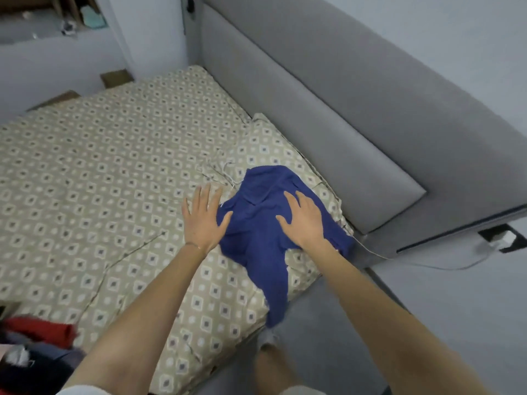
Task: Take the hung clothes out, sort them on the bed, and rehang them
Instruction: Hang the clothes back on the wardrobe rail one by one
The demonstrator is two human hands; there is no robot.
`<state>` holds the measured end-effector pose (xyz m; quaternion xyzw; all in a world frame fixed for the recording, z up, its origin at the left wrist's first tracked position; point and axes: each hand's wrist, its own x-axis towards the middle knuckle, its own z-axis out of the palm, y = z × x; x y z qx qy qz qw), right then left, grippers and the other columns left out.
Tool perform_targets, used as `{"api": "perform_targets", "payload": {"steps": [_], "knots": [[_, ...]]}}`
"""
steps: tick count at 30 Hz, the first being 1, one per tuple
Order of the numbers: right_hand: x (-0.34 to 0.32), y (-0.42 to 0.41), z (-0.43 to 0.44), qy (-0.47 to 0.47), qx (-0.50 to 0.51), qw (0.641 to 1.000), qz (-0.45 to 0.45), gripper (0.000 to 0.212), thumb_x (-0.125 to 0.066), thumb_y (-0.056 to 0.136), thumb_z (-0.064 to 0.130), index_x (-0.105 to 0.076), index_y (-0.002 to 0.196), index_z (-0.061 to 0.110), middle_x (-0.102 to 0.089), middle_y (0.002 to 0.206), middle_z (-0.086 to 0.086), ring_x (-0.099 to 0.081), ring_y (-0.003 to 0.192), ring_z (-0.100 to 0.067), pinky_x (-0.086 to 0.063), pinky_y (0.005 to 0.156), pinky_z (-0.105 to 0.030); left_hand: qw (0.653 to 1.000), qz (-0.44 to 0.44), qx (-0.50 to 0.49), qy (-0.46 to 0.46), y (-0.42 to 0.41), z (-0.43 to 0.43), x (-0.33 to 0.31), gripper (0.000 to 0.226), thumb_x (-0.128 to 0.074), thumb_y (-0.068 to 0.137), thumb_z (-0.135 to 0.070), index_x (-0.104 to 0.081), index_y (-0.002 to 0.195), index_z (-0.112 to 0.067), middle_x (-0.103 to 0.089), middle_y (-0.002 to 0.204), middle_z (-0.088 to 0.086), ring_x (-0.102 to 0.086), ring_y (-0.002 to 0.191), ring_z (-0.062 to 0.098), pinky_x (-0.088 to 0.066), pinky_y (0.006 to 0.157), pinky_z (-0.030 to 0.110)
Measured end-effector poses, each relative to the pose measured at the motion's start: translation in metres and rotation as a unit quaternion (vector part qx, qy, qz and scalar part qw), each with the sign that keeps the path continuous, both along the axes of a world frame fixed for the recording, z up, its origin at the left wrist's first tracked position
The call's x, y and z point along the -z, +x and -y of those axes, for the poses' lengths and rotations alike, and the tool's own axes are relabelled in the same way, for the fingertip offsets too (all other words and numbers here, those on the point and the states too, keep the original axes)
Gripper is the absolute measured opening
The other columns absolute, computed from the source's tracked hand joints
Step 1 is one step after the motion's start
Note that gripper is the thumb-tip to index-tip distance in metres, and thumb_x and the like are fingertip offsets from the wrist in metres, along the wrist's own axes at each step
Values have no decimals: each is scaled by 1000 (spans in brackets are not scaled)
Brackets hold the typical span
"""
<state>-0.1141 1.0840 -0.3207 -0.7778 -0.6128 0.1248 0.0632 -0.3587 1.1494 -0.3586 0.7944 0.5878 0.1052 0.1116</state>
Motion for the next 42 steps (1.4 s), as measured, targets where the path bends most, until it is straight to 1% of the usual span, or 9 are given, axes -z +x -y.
{"api": "perform_targets", "payload": {"steps": [7, 11, 22, 26, 30, 33, 36, 39, 42], "knots": [[35, 14, -97, -42, -76, 996, -8, 67, -51, 97, 46, -25, 154, 23, -25, 158, -11, -29, 142, -30, -26, 115, -42, 995, -30, -81, -56, 15, -47, 35, 67, -32, 102, -54, -15, 158, -23, -7, 166, 4, -5, 153, 25, 10, 119, 48], [67, 13, -141, -64, -97, 993, -17, 67, -50, 97, 45, -24, 154, 22, -24, 159, -11, -26, 143, -31, -24, 116, -44, 989, -32, -115, -89, 15, -69, 69, 68, -30, 102, -55, -10, 159, -23, -5, 166, 2, -3, 153, 23, 8, 120, 47], [211, 19, -251, -80, -136, 987, 9, 67, -47, 99, 42, -20, 156, 19, -11, 163, -10, -4, 151, -31, -3, 121, -47, 969, -20, -167, -179, 26, -132, 239, 65, -38, 102, -44, -16, 158, -19, -18, 164, 5, -14, 151, 24, -4, 120, 52], [251, 16, -283, -21, -165, 986, 25, 59, -50, 99, 36, -34, 150, 13, -23, 160, -13, -11, 149, -34, -1, 122, -47, 960, 22, -196, -199, 35, -153, 285, 64, -37, 103, -41, -12, 158, -20, -17, 164, 4, -13, 151, 22, -1, 120, 51], [283, 19, -297, -21, -182, 981, 68, 58, -53, 97, 35, -37, 148, 14, -31, 156, -11, -21, 147, -32, 2, 120, -52, 956, 85, -184, -213, 49, -161, 314, 57, -38, 104, -35, -21, 156, -21, -37, 153, 4, -30, 143, 24, -6, 120, 52], [300, 22, -297, -15, -184, 979, 88, 59, -59, 94, 32, -41, 147, 14, -40, 148, -15, -35, 138, -35, -4, 120, -55, 950, 108, -187, -225, 57, -164, 331, 47, -39, 104, -31, -32, 150, -22, -54, 135, 8, -49, 123, 31, -22, 113, 49], [306, 25, -296, -2, -187, 974, 132, 56, -62, 91, 30, -47, 142, 13, -48, 138, -18, -44, 126, -39, -17, 117, -56, 939, 132, -198, -246, 58, -161, 338, 38, -39, 104, -29, -45, 139, -17, -57, 125, 12, -55, 111, 35, -42, 95, 44], [302, 25, -294, -5, -181, 972, 149, 43, -65, 89, 29, -59, 127, 10, -53, 127, -20, -49, 115, -40, -30, 108, -57, 936, 166, -202, -235, 56, -153, 328, 28, -38, 106, -27, -55, 121, -11, -56, 114, 11, -53, 103, 30, -41, 79, 36], [280, 25, -287, -34, -154, 980, 118, 29, -57, 95, 32, -62, 114, 10, -52, 123, -17, -47, 113, -36, -33, 100, -51, 940, 198, -207, -187, 50, -144, 301, 21, -41, 105, -23, -57, 105, -8, -54, 102, 9, -49, 93, 27, -40, 74, 37]]}}
